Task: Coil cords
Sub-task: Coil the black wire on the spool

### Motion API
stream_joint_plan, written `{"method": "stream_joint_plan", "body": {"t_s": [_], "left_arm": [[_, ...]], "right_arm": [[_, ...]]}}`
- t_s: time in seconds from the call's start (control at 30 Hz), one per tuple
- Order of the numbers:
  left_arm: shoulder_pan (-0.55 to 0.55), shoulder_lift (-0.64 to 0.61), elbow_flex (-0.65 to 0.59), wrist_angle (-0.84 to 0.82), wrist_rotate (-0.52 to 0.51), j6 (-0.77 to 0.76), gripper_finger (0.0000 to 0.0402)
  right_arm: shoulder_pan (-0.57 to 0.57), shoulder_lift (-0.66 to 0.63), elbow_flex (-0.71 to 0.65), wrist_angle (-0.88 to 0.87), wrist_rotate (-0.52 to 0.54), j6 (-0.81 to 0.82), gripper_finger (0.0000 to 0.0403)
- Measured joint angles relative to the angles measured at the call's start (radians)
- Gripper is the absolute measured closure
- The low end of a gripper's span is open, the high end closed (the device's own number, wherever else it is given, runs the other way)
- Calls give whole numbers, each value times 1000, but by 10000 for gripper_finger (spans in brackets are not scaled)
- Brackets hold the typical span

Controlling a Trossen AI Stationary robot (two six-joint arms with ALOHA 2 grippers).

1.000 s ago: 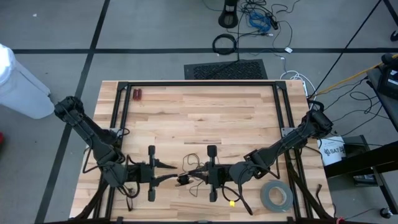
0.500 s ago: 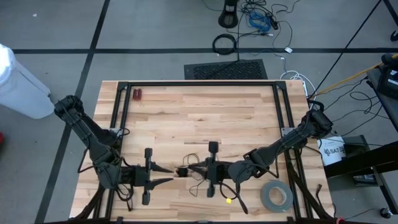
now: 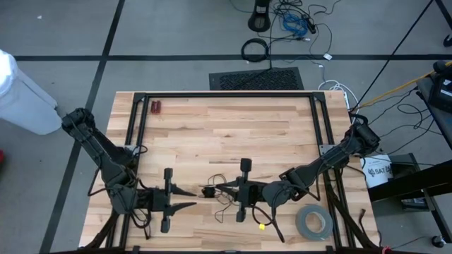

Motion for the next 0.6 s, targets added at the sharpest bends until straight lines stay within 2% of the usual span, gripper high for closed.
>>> {"method": "stream_joint_plan", "body": {"t_s": [0.2, 0.47, 0.6], "left_arm": [[19, 12, 0, 22, -4, 11, 294], [27, 84, -1, 114, -45, 184, 294], [33, 86, -1, 134, -53, 188, 294]], "right_arm": [[0, 0, 0, 1, 0, 0, 403], [0, 0, 0, 0, 0, 0, 403], [0, 0, 0, -1, 1, -2, 403]]}}
